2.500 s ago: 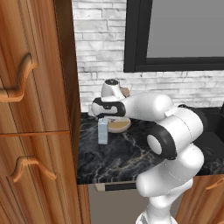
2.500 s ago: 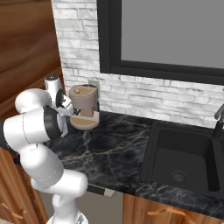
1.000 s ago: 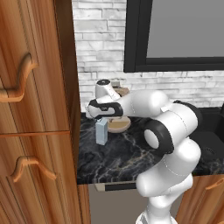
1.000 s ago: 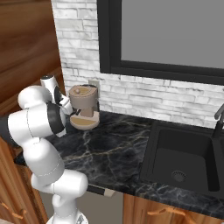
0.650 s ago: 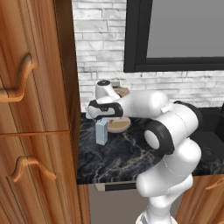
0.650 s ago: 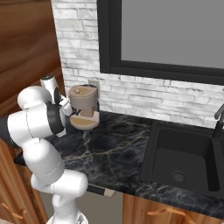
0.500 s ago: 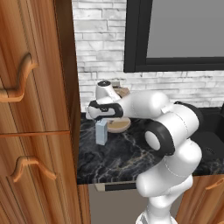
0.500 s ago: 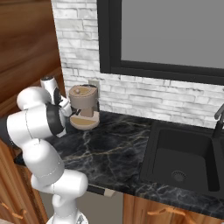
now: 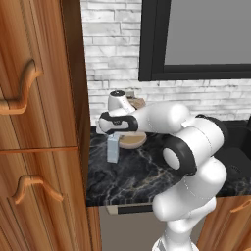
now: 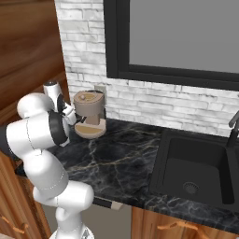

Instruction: Gather the eggs and milk located in the vicinity of the sink area and place them right next to the bowl.

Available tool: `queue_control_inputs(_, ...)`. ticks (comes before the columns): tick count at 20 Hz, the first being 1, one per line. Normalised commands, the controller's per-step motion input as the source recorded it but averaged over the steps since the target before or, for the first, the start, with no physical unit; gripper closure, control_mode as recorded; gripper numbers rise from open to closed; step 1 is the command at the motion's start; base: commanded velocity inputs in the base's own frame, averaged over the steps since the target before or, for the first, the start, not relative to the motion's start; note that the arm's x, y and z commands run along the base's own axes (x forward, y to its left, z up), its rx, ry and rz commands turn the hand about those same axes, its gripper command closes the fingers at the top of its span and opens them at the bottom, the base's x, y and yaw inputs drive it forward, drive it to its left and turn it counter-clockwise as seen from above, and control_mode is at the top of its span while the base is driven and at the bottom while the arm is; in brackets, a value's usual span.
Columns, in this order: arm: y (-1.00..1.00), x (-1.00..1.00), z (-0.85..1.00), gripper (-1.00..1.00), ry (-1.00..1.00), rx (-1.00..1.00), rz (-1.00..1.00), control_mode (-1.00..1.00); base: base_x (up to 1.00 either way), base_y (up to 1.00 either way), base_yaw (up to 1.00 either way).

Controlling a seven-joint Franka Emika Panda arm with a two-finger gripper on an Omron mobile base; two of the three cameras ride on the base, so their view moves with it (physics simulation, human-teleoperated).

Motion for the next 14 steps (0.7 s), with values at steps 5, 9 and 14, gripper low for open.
queue_control_inputs(5,0.0,-0.03,-0.02,1.0,0.0,0.0,0.0,-1.0,0.0,0.0,0.0)
queue_control_inputs(9,-0.27,-0.06,0.43,1.0,0.0,0.0,0.02,-1.0,0.0,0.0,0.0)
queue_control_inputs(14,-0.61,-0.22,0.93,1.0,0.0,0.02,0.06,-1.0,0.0,0.0,0.0)
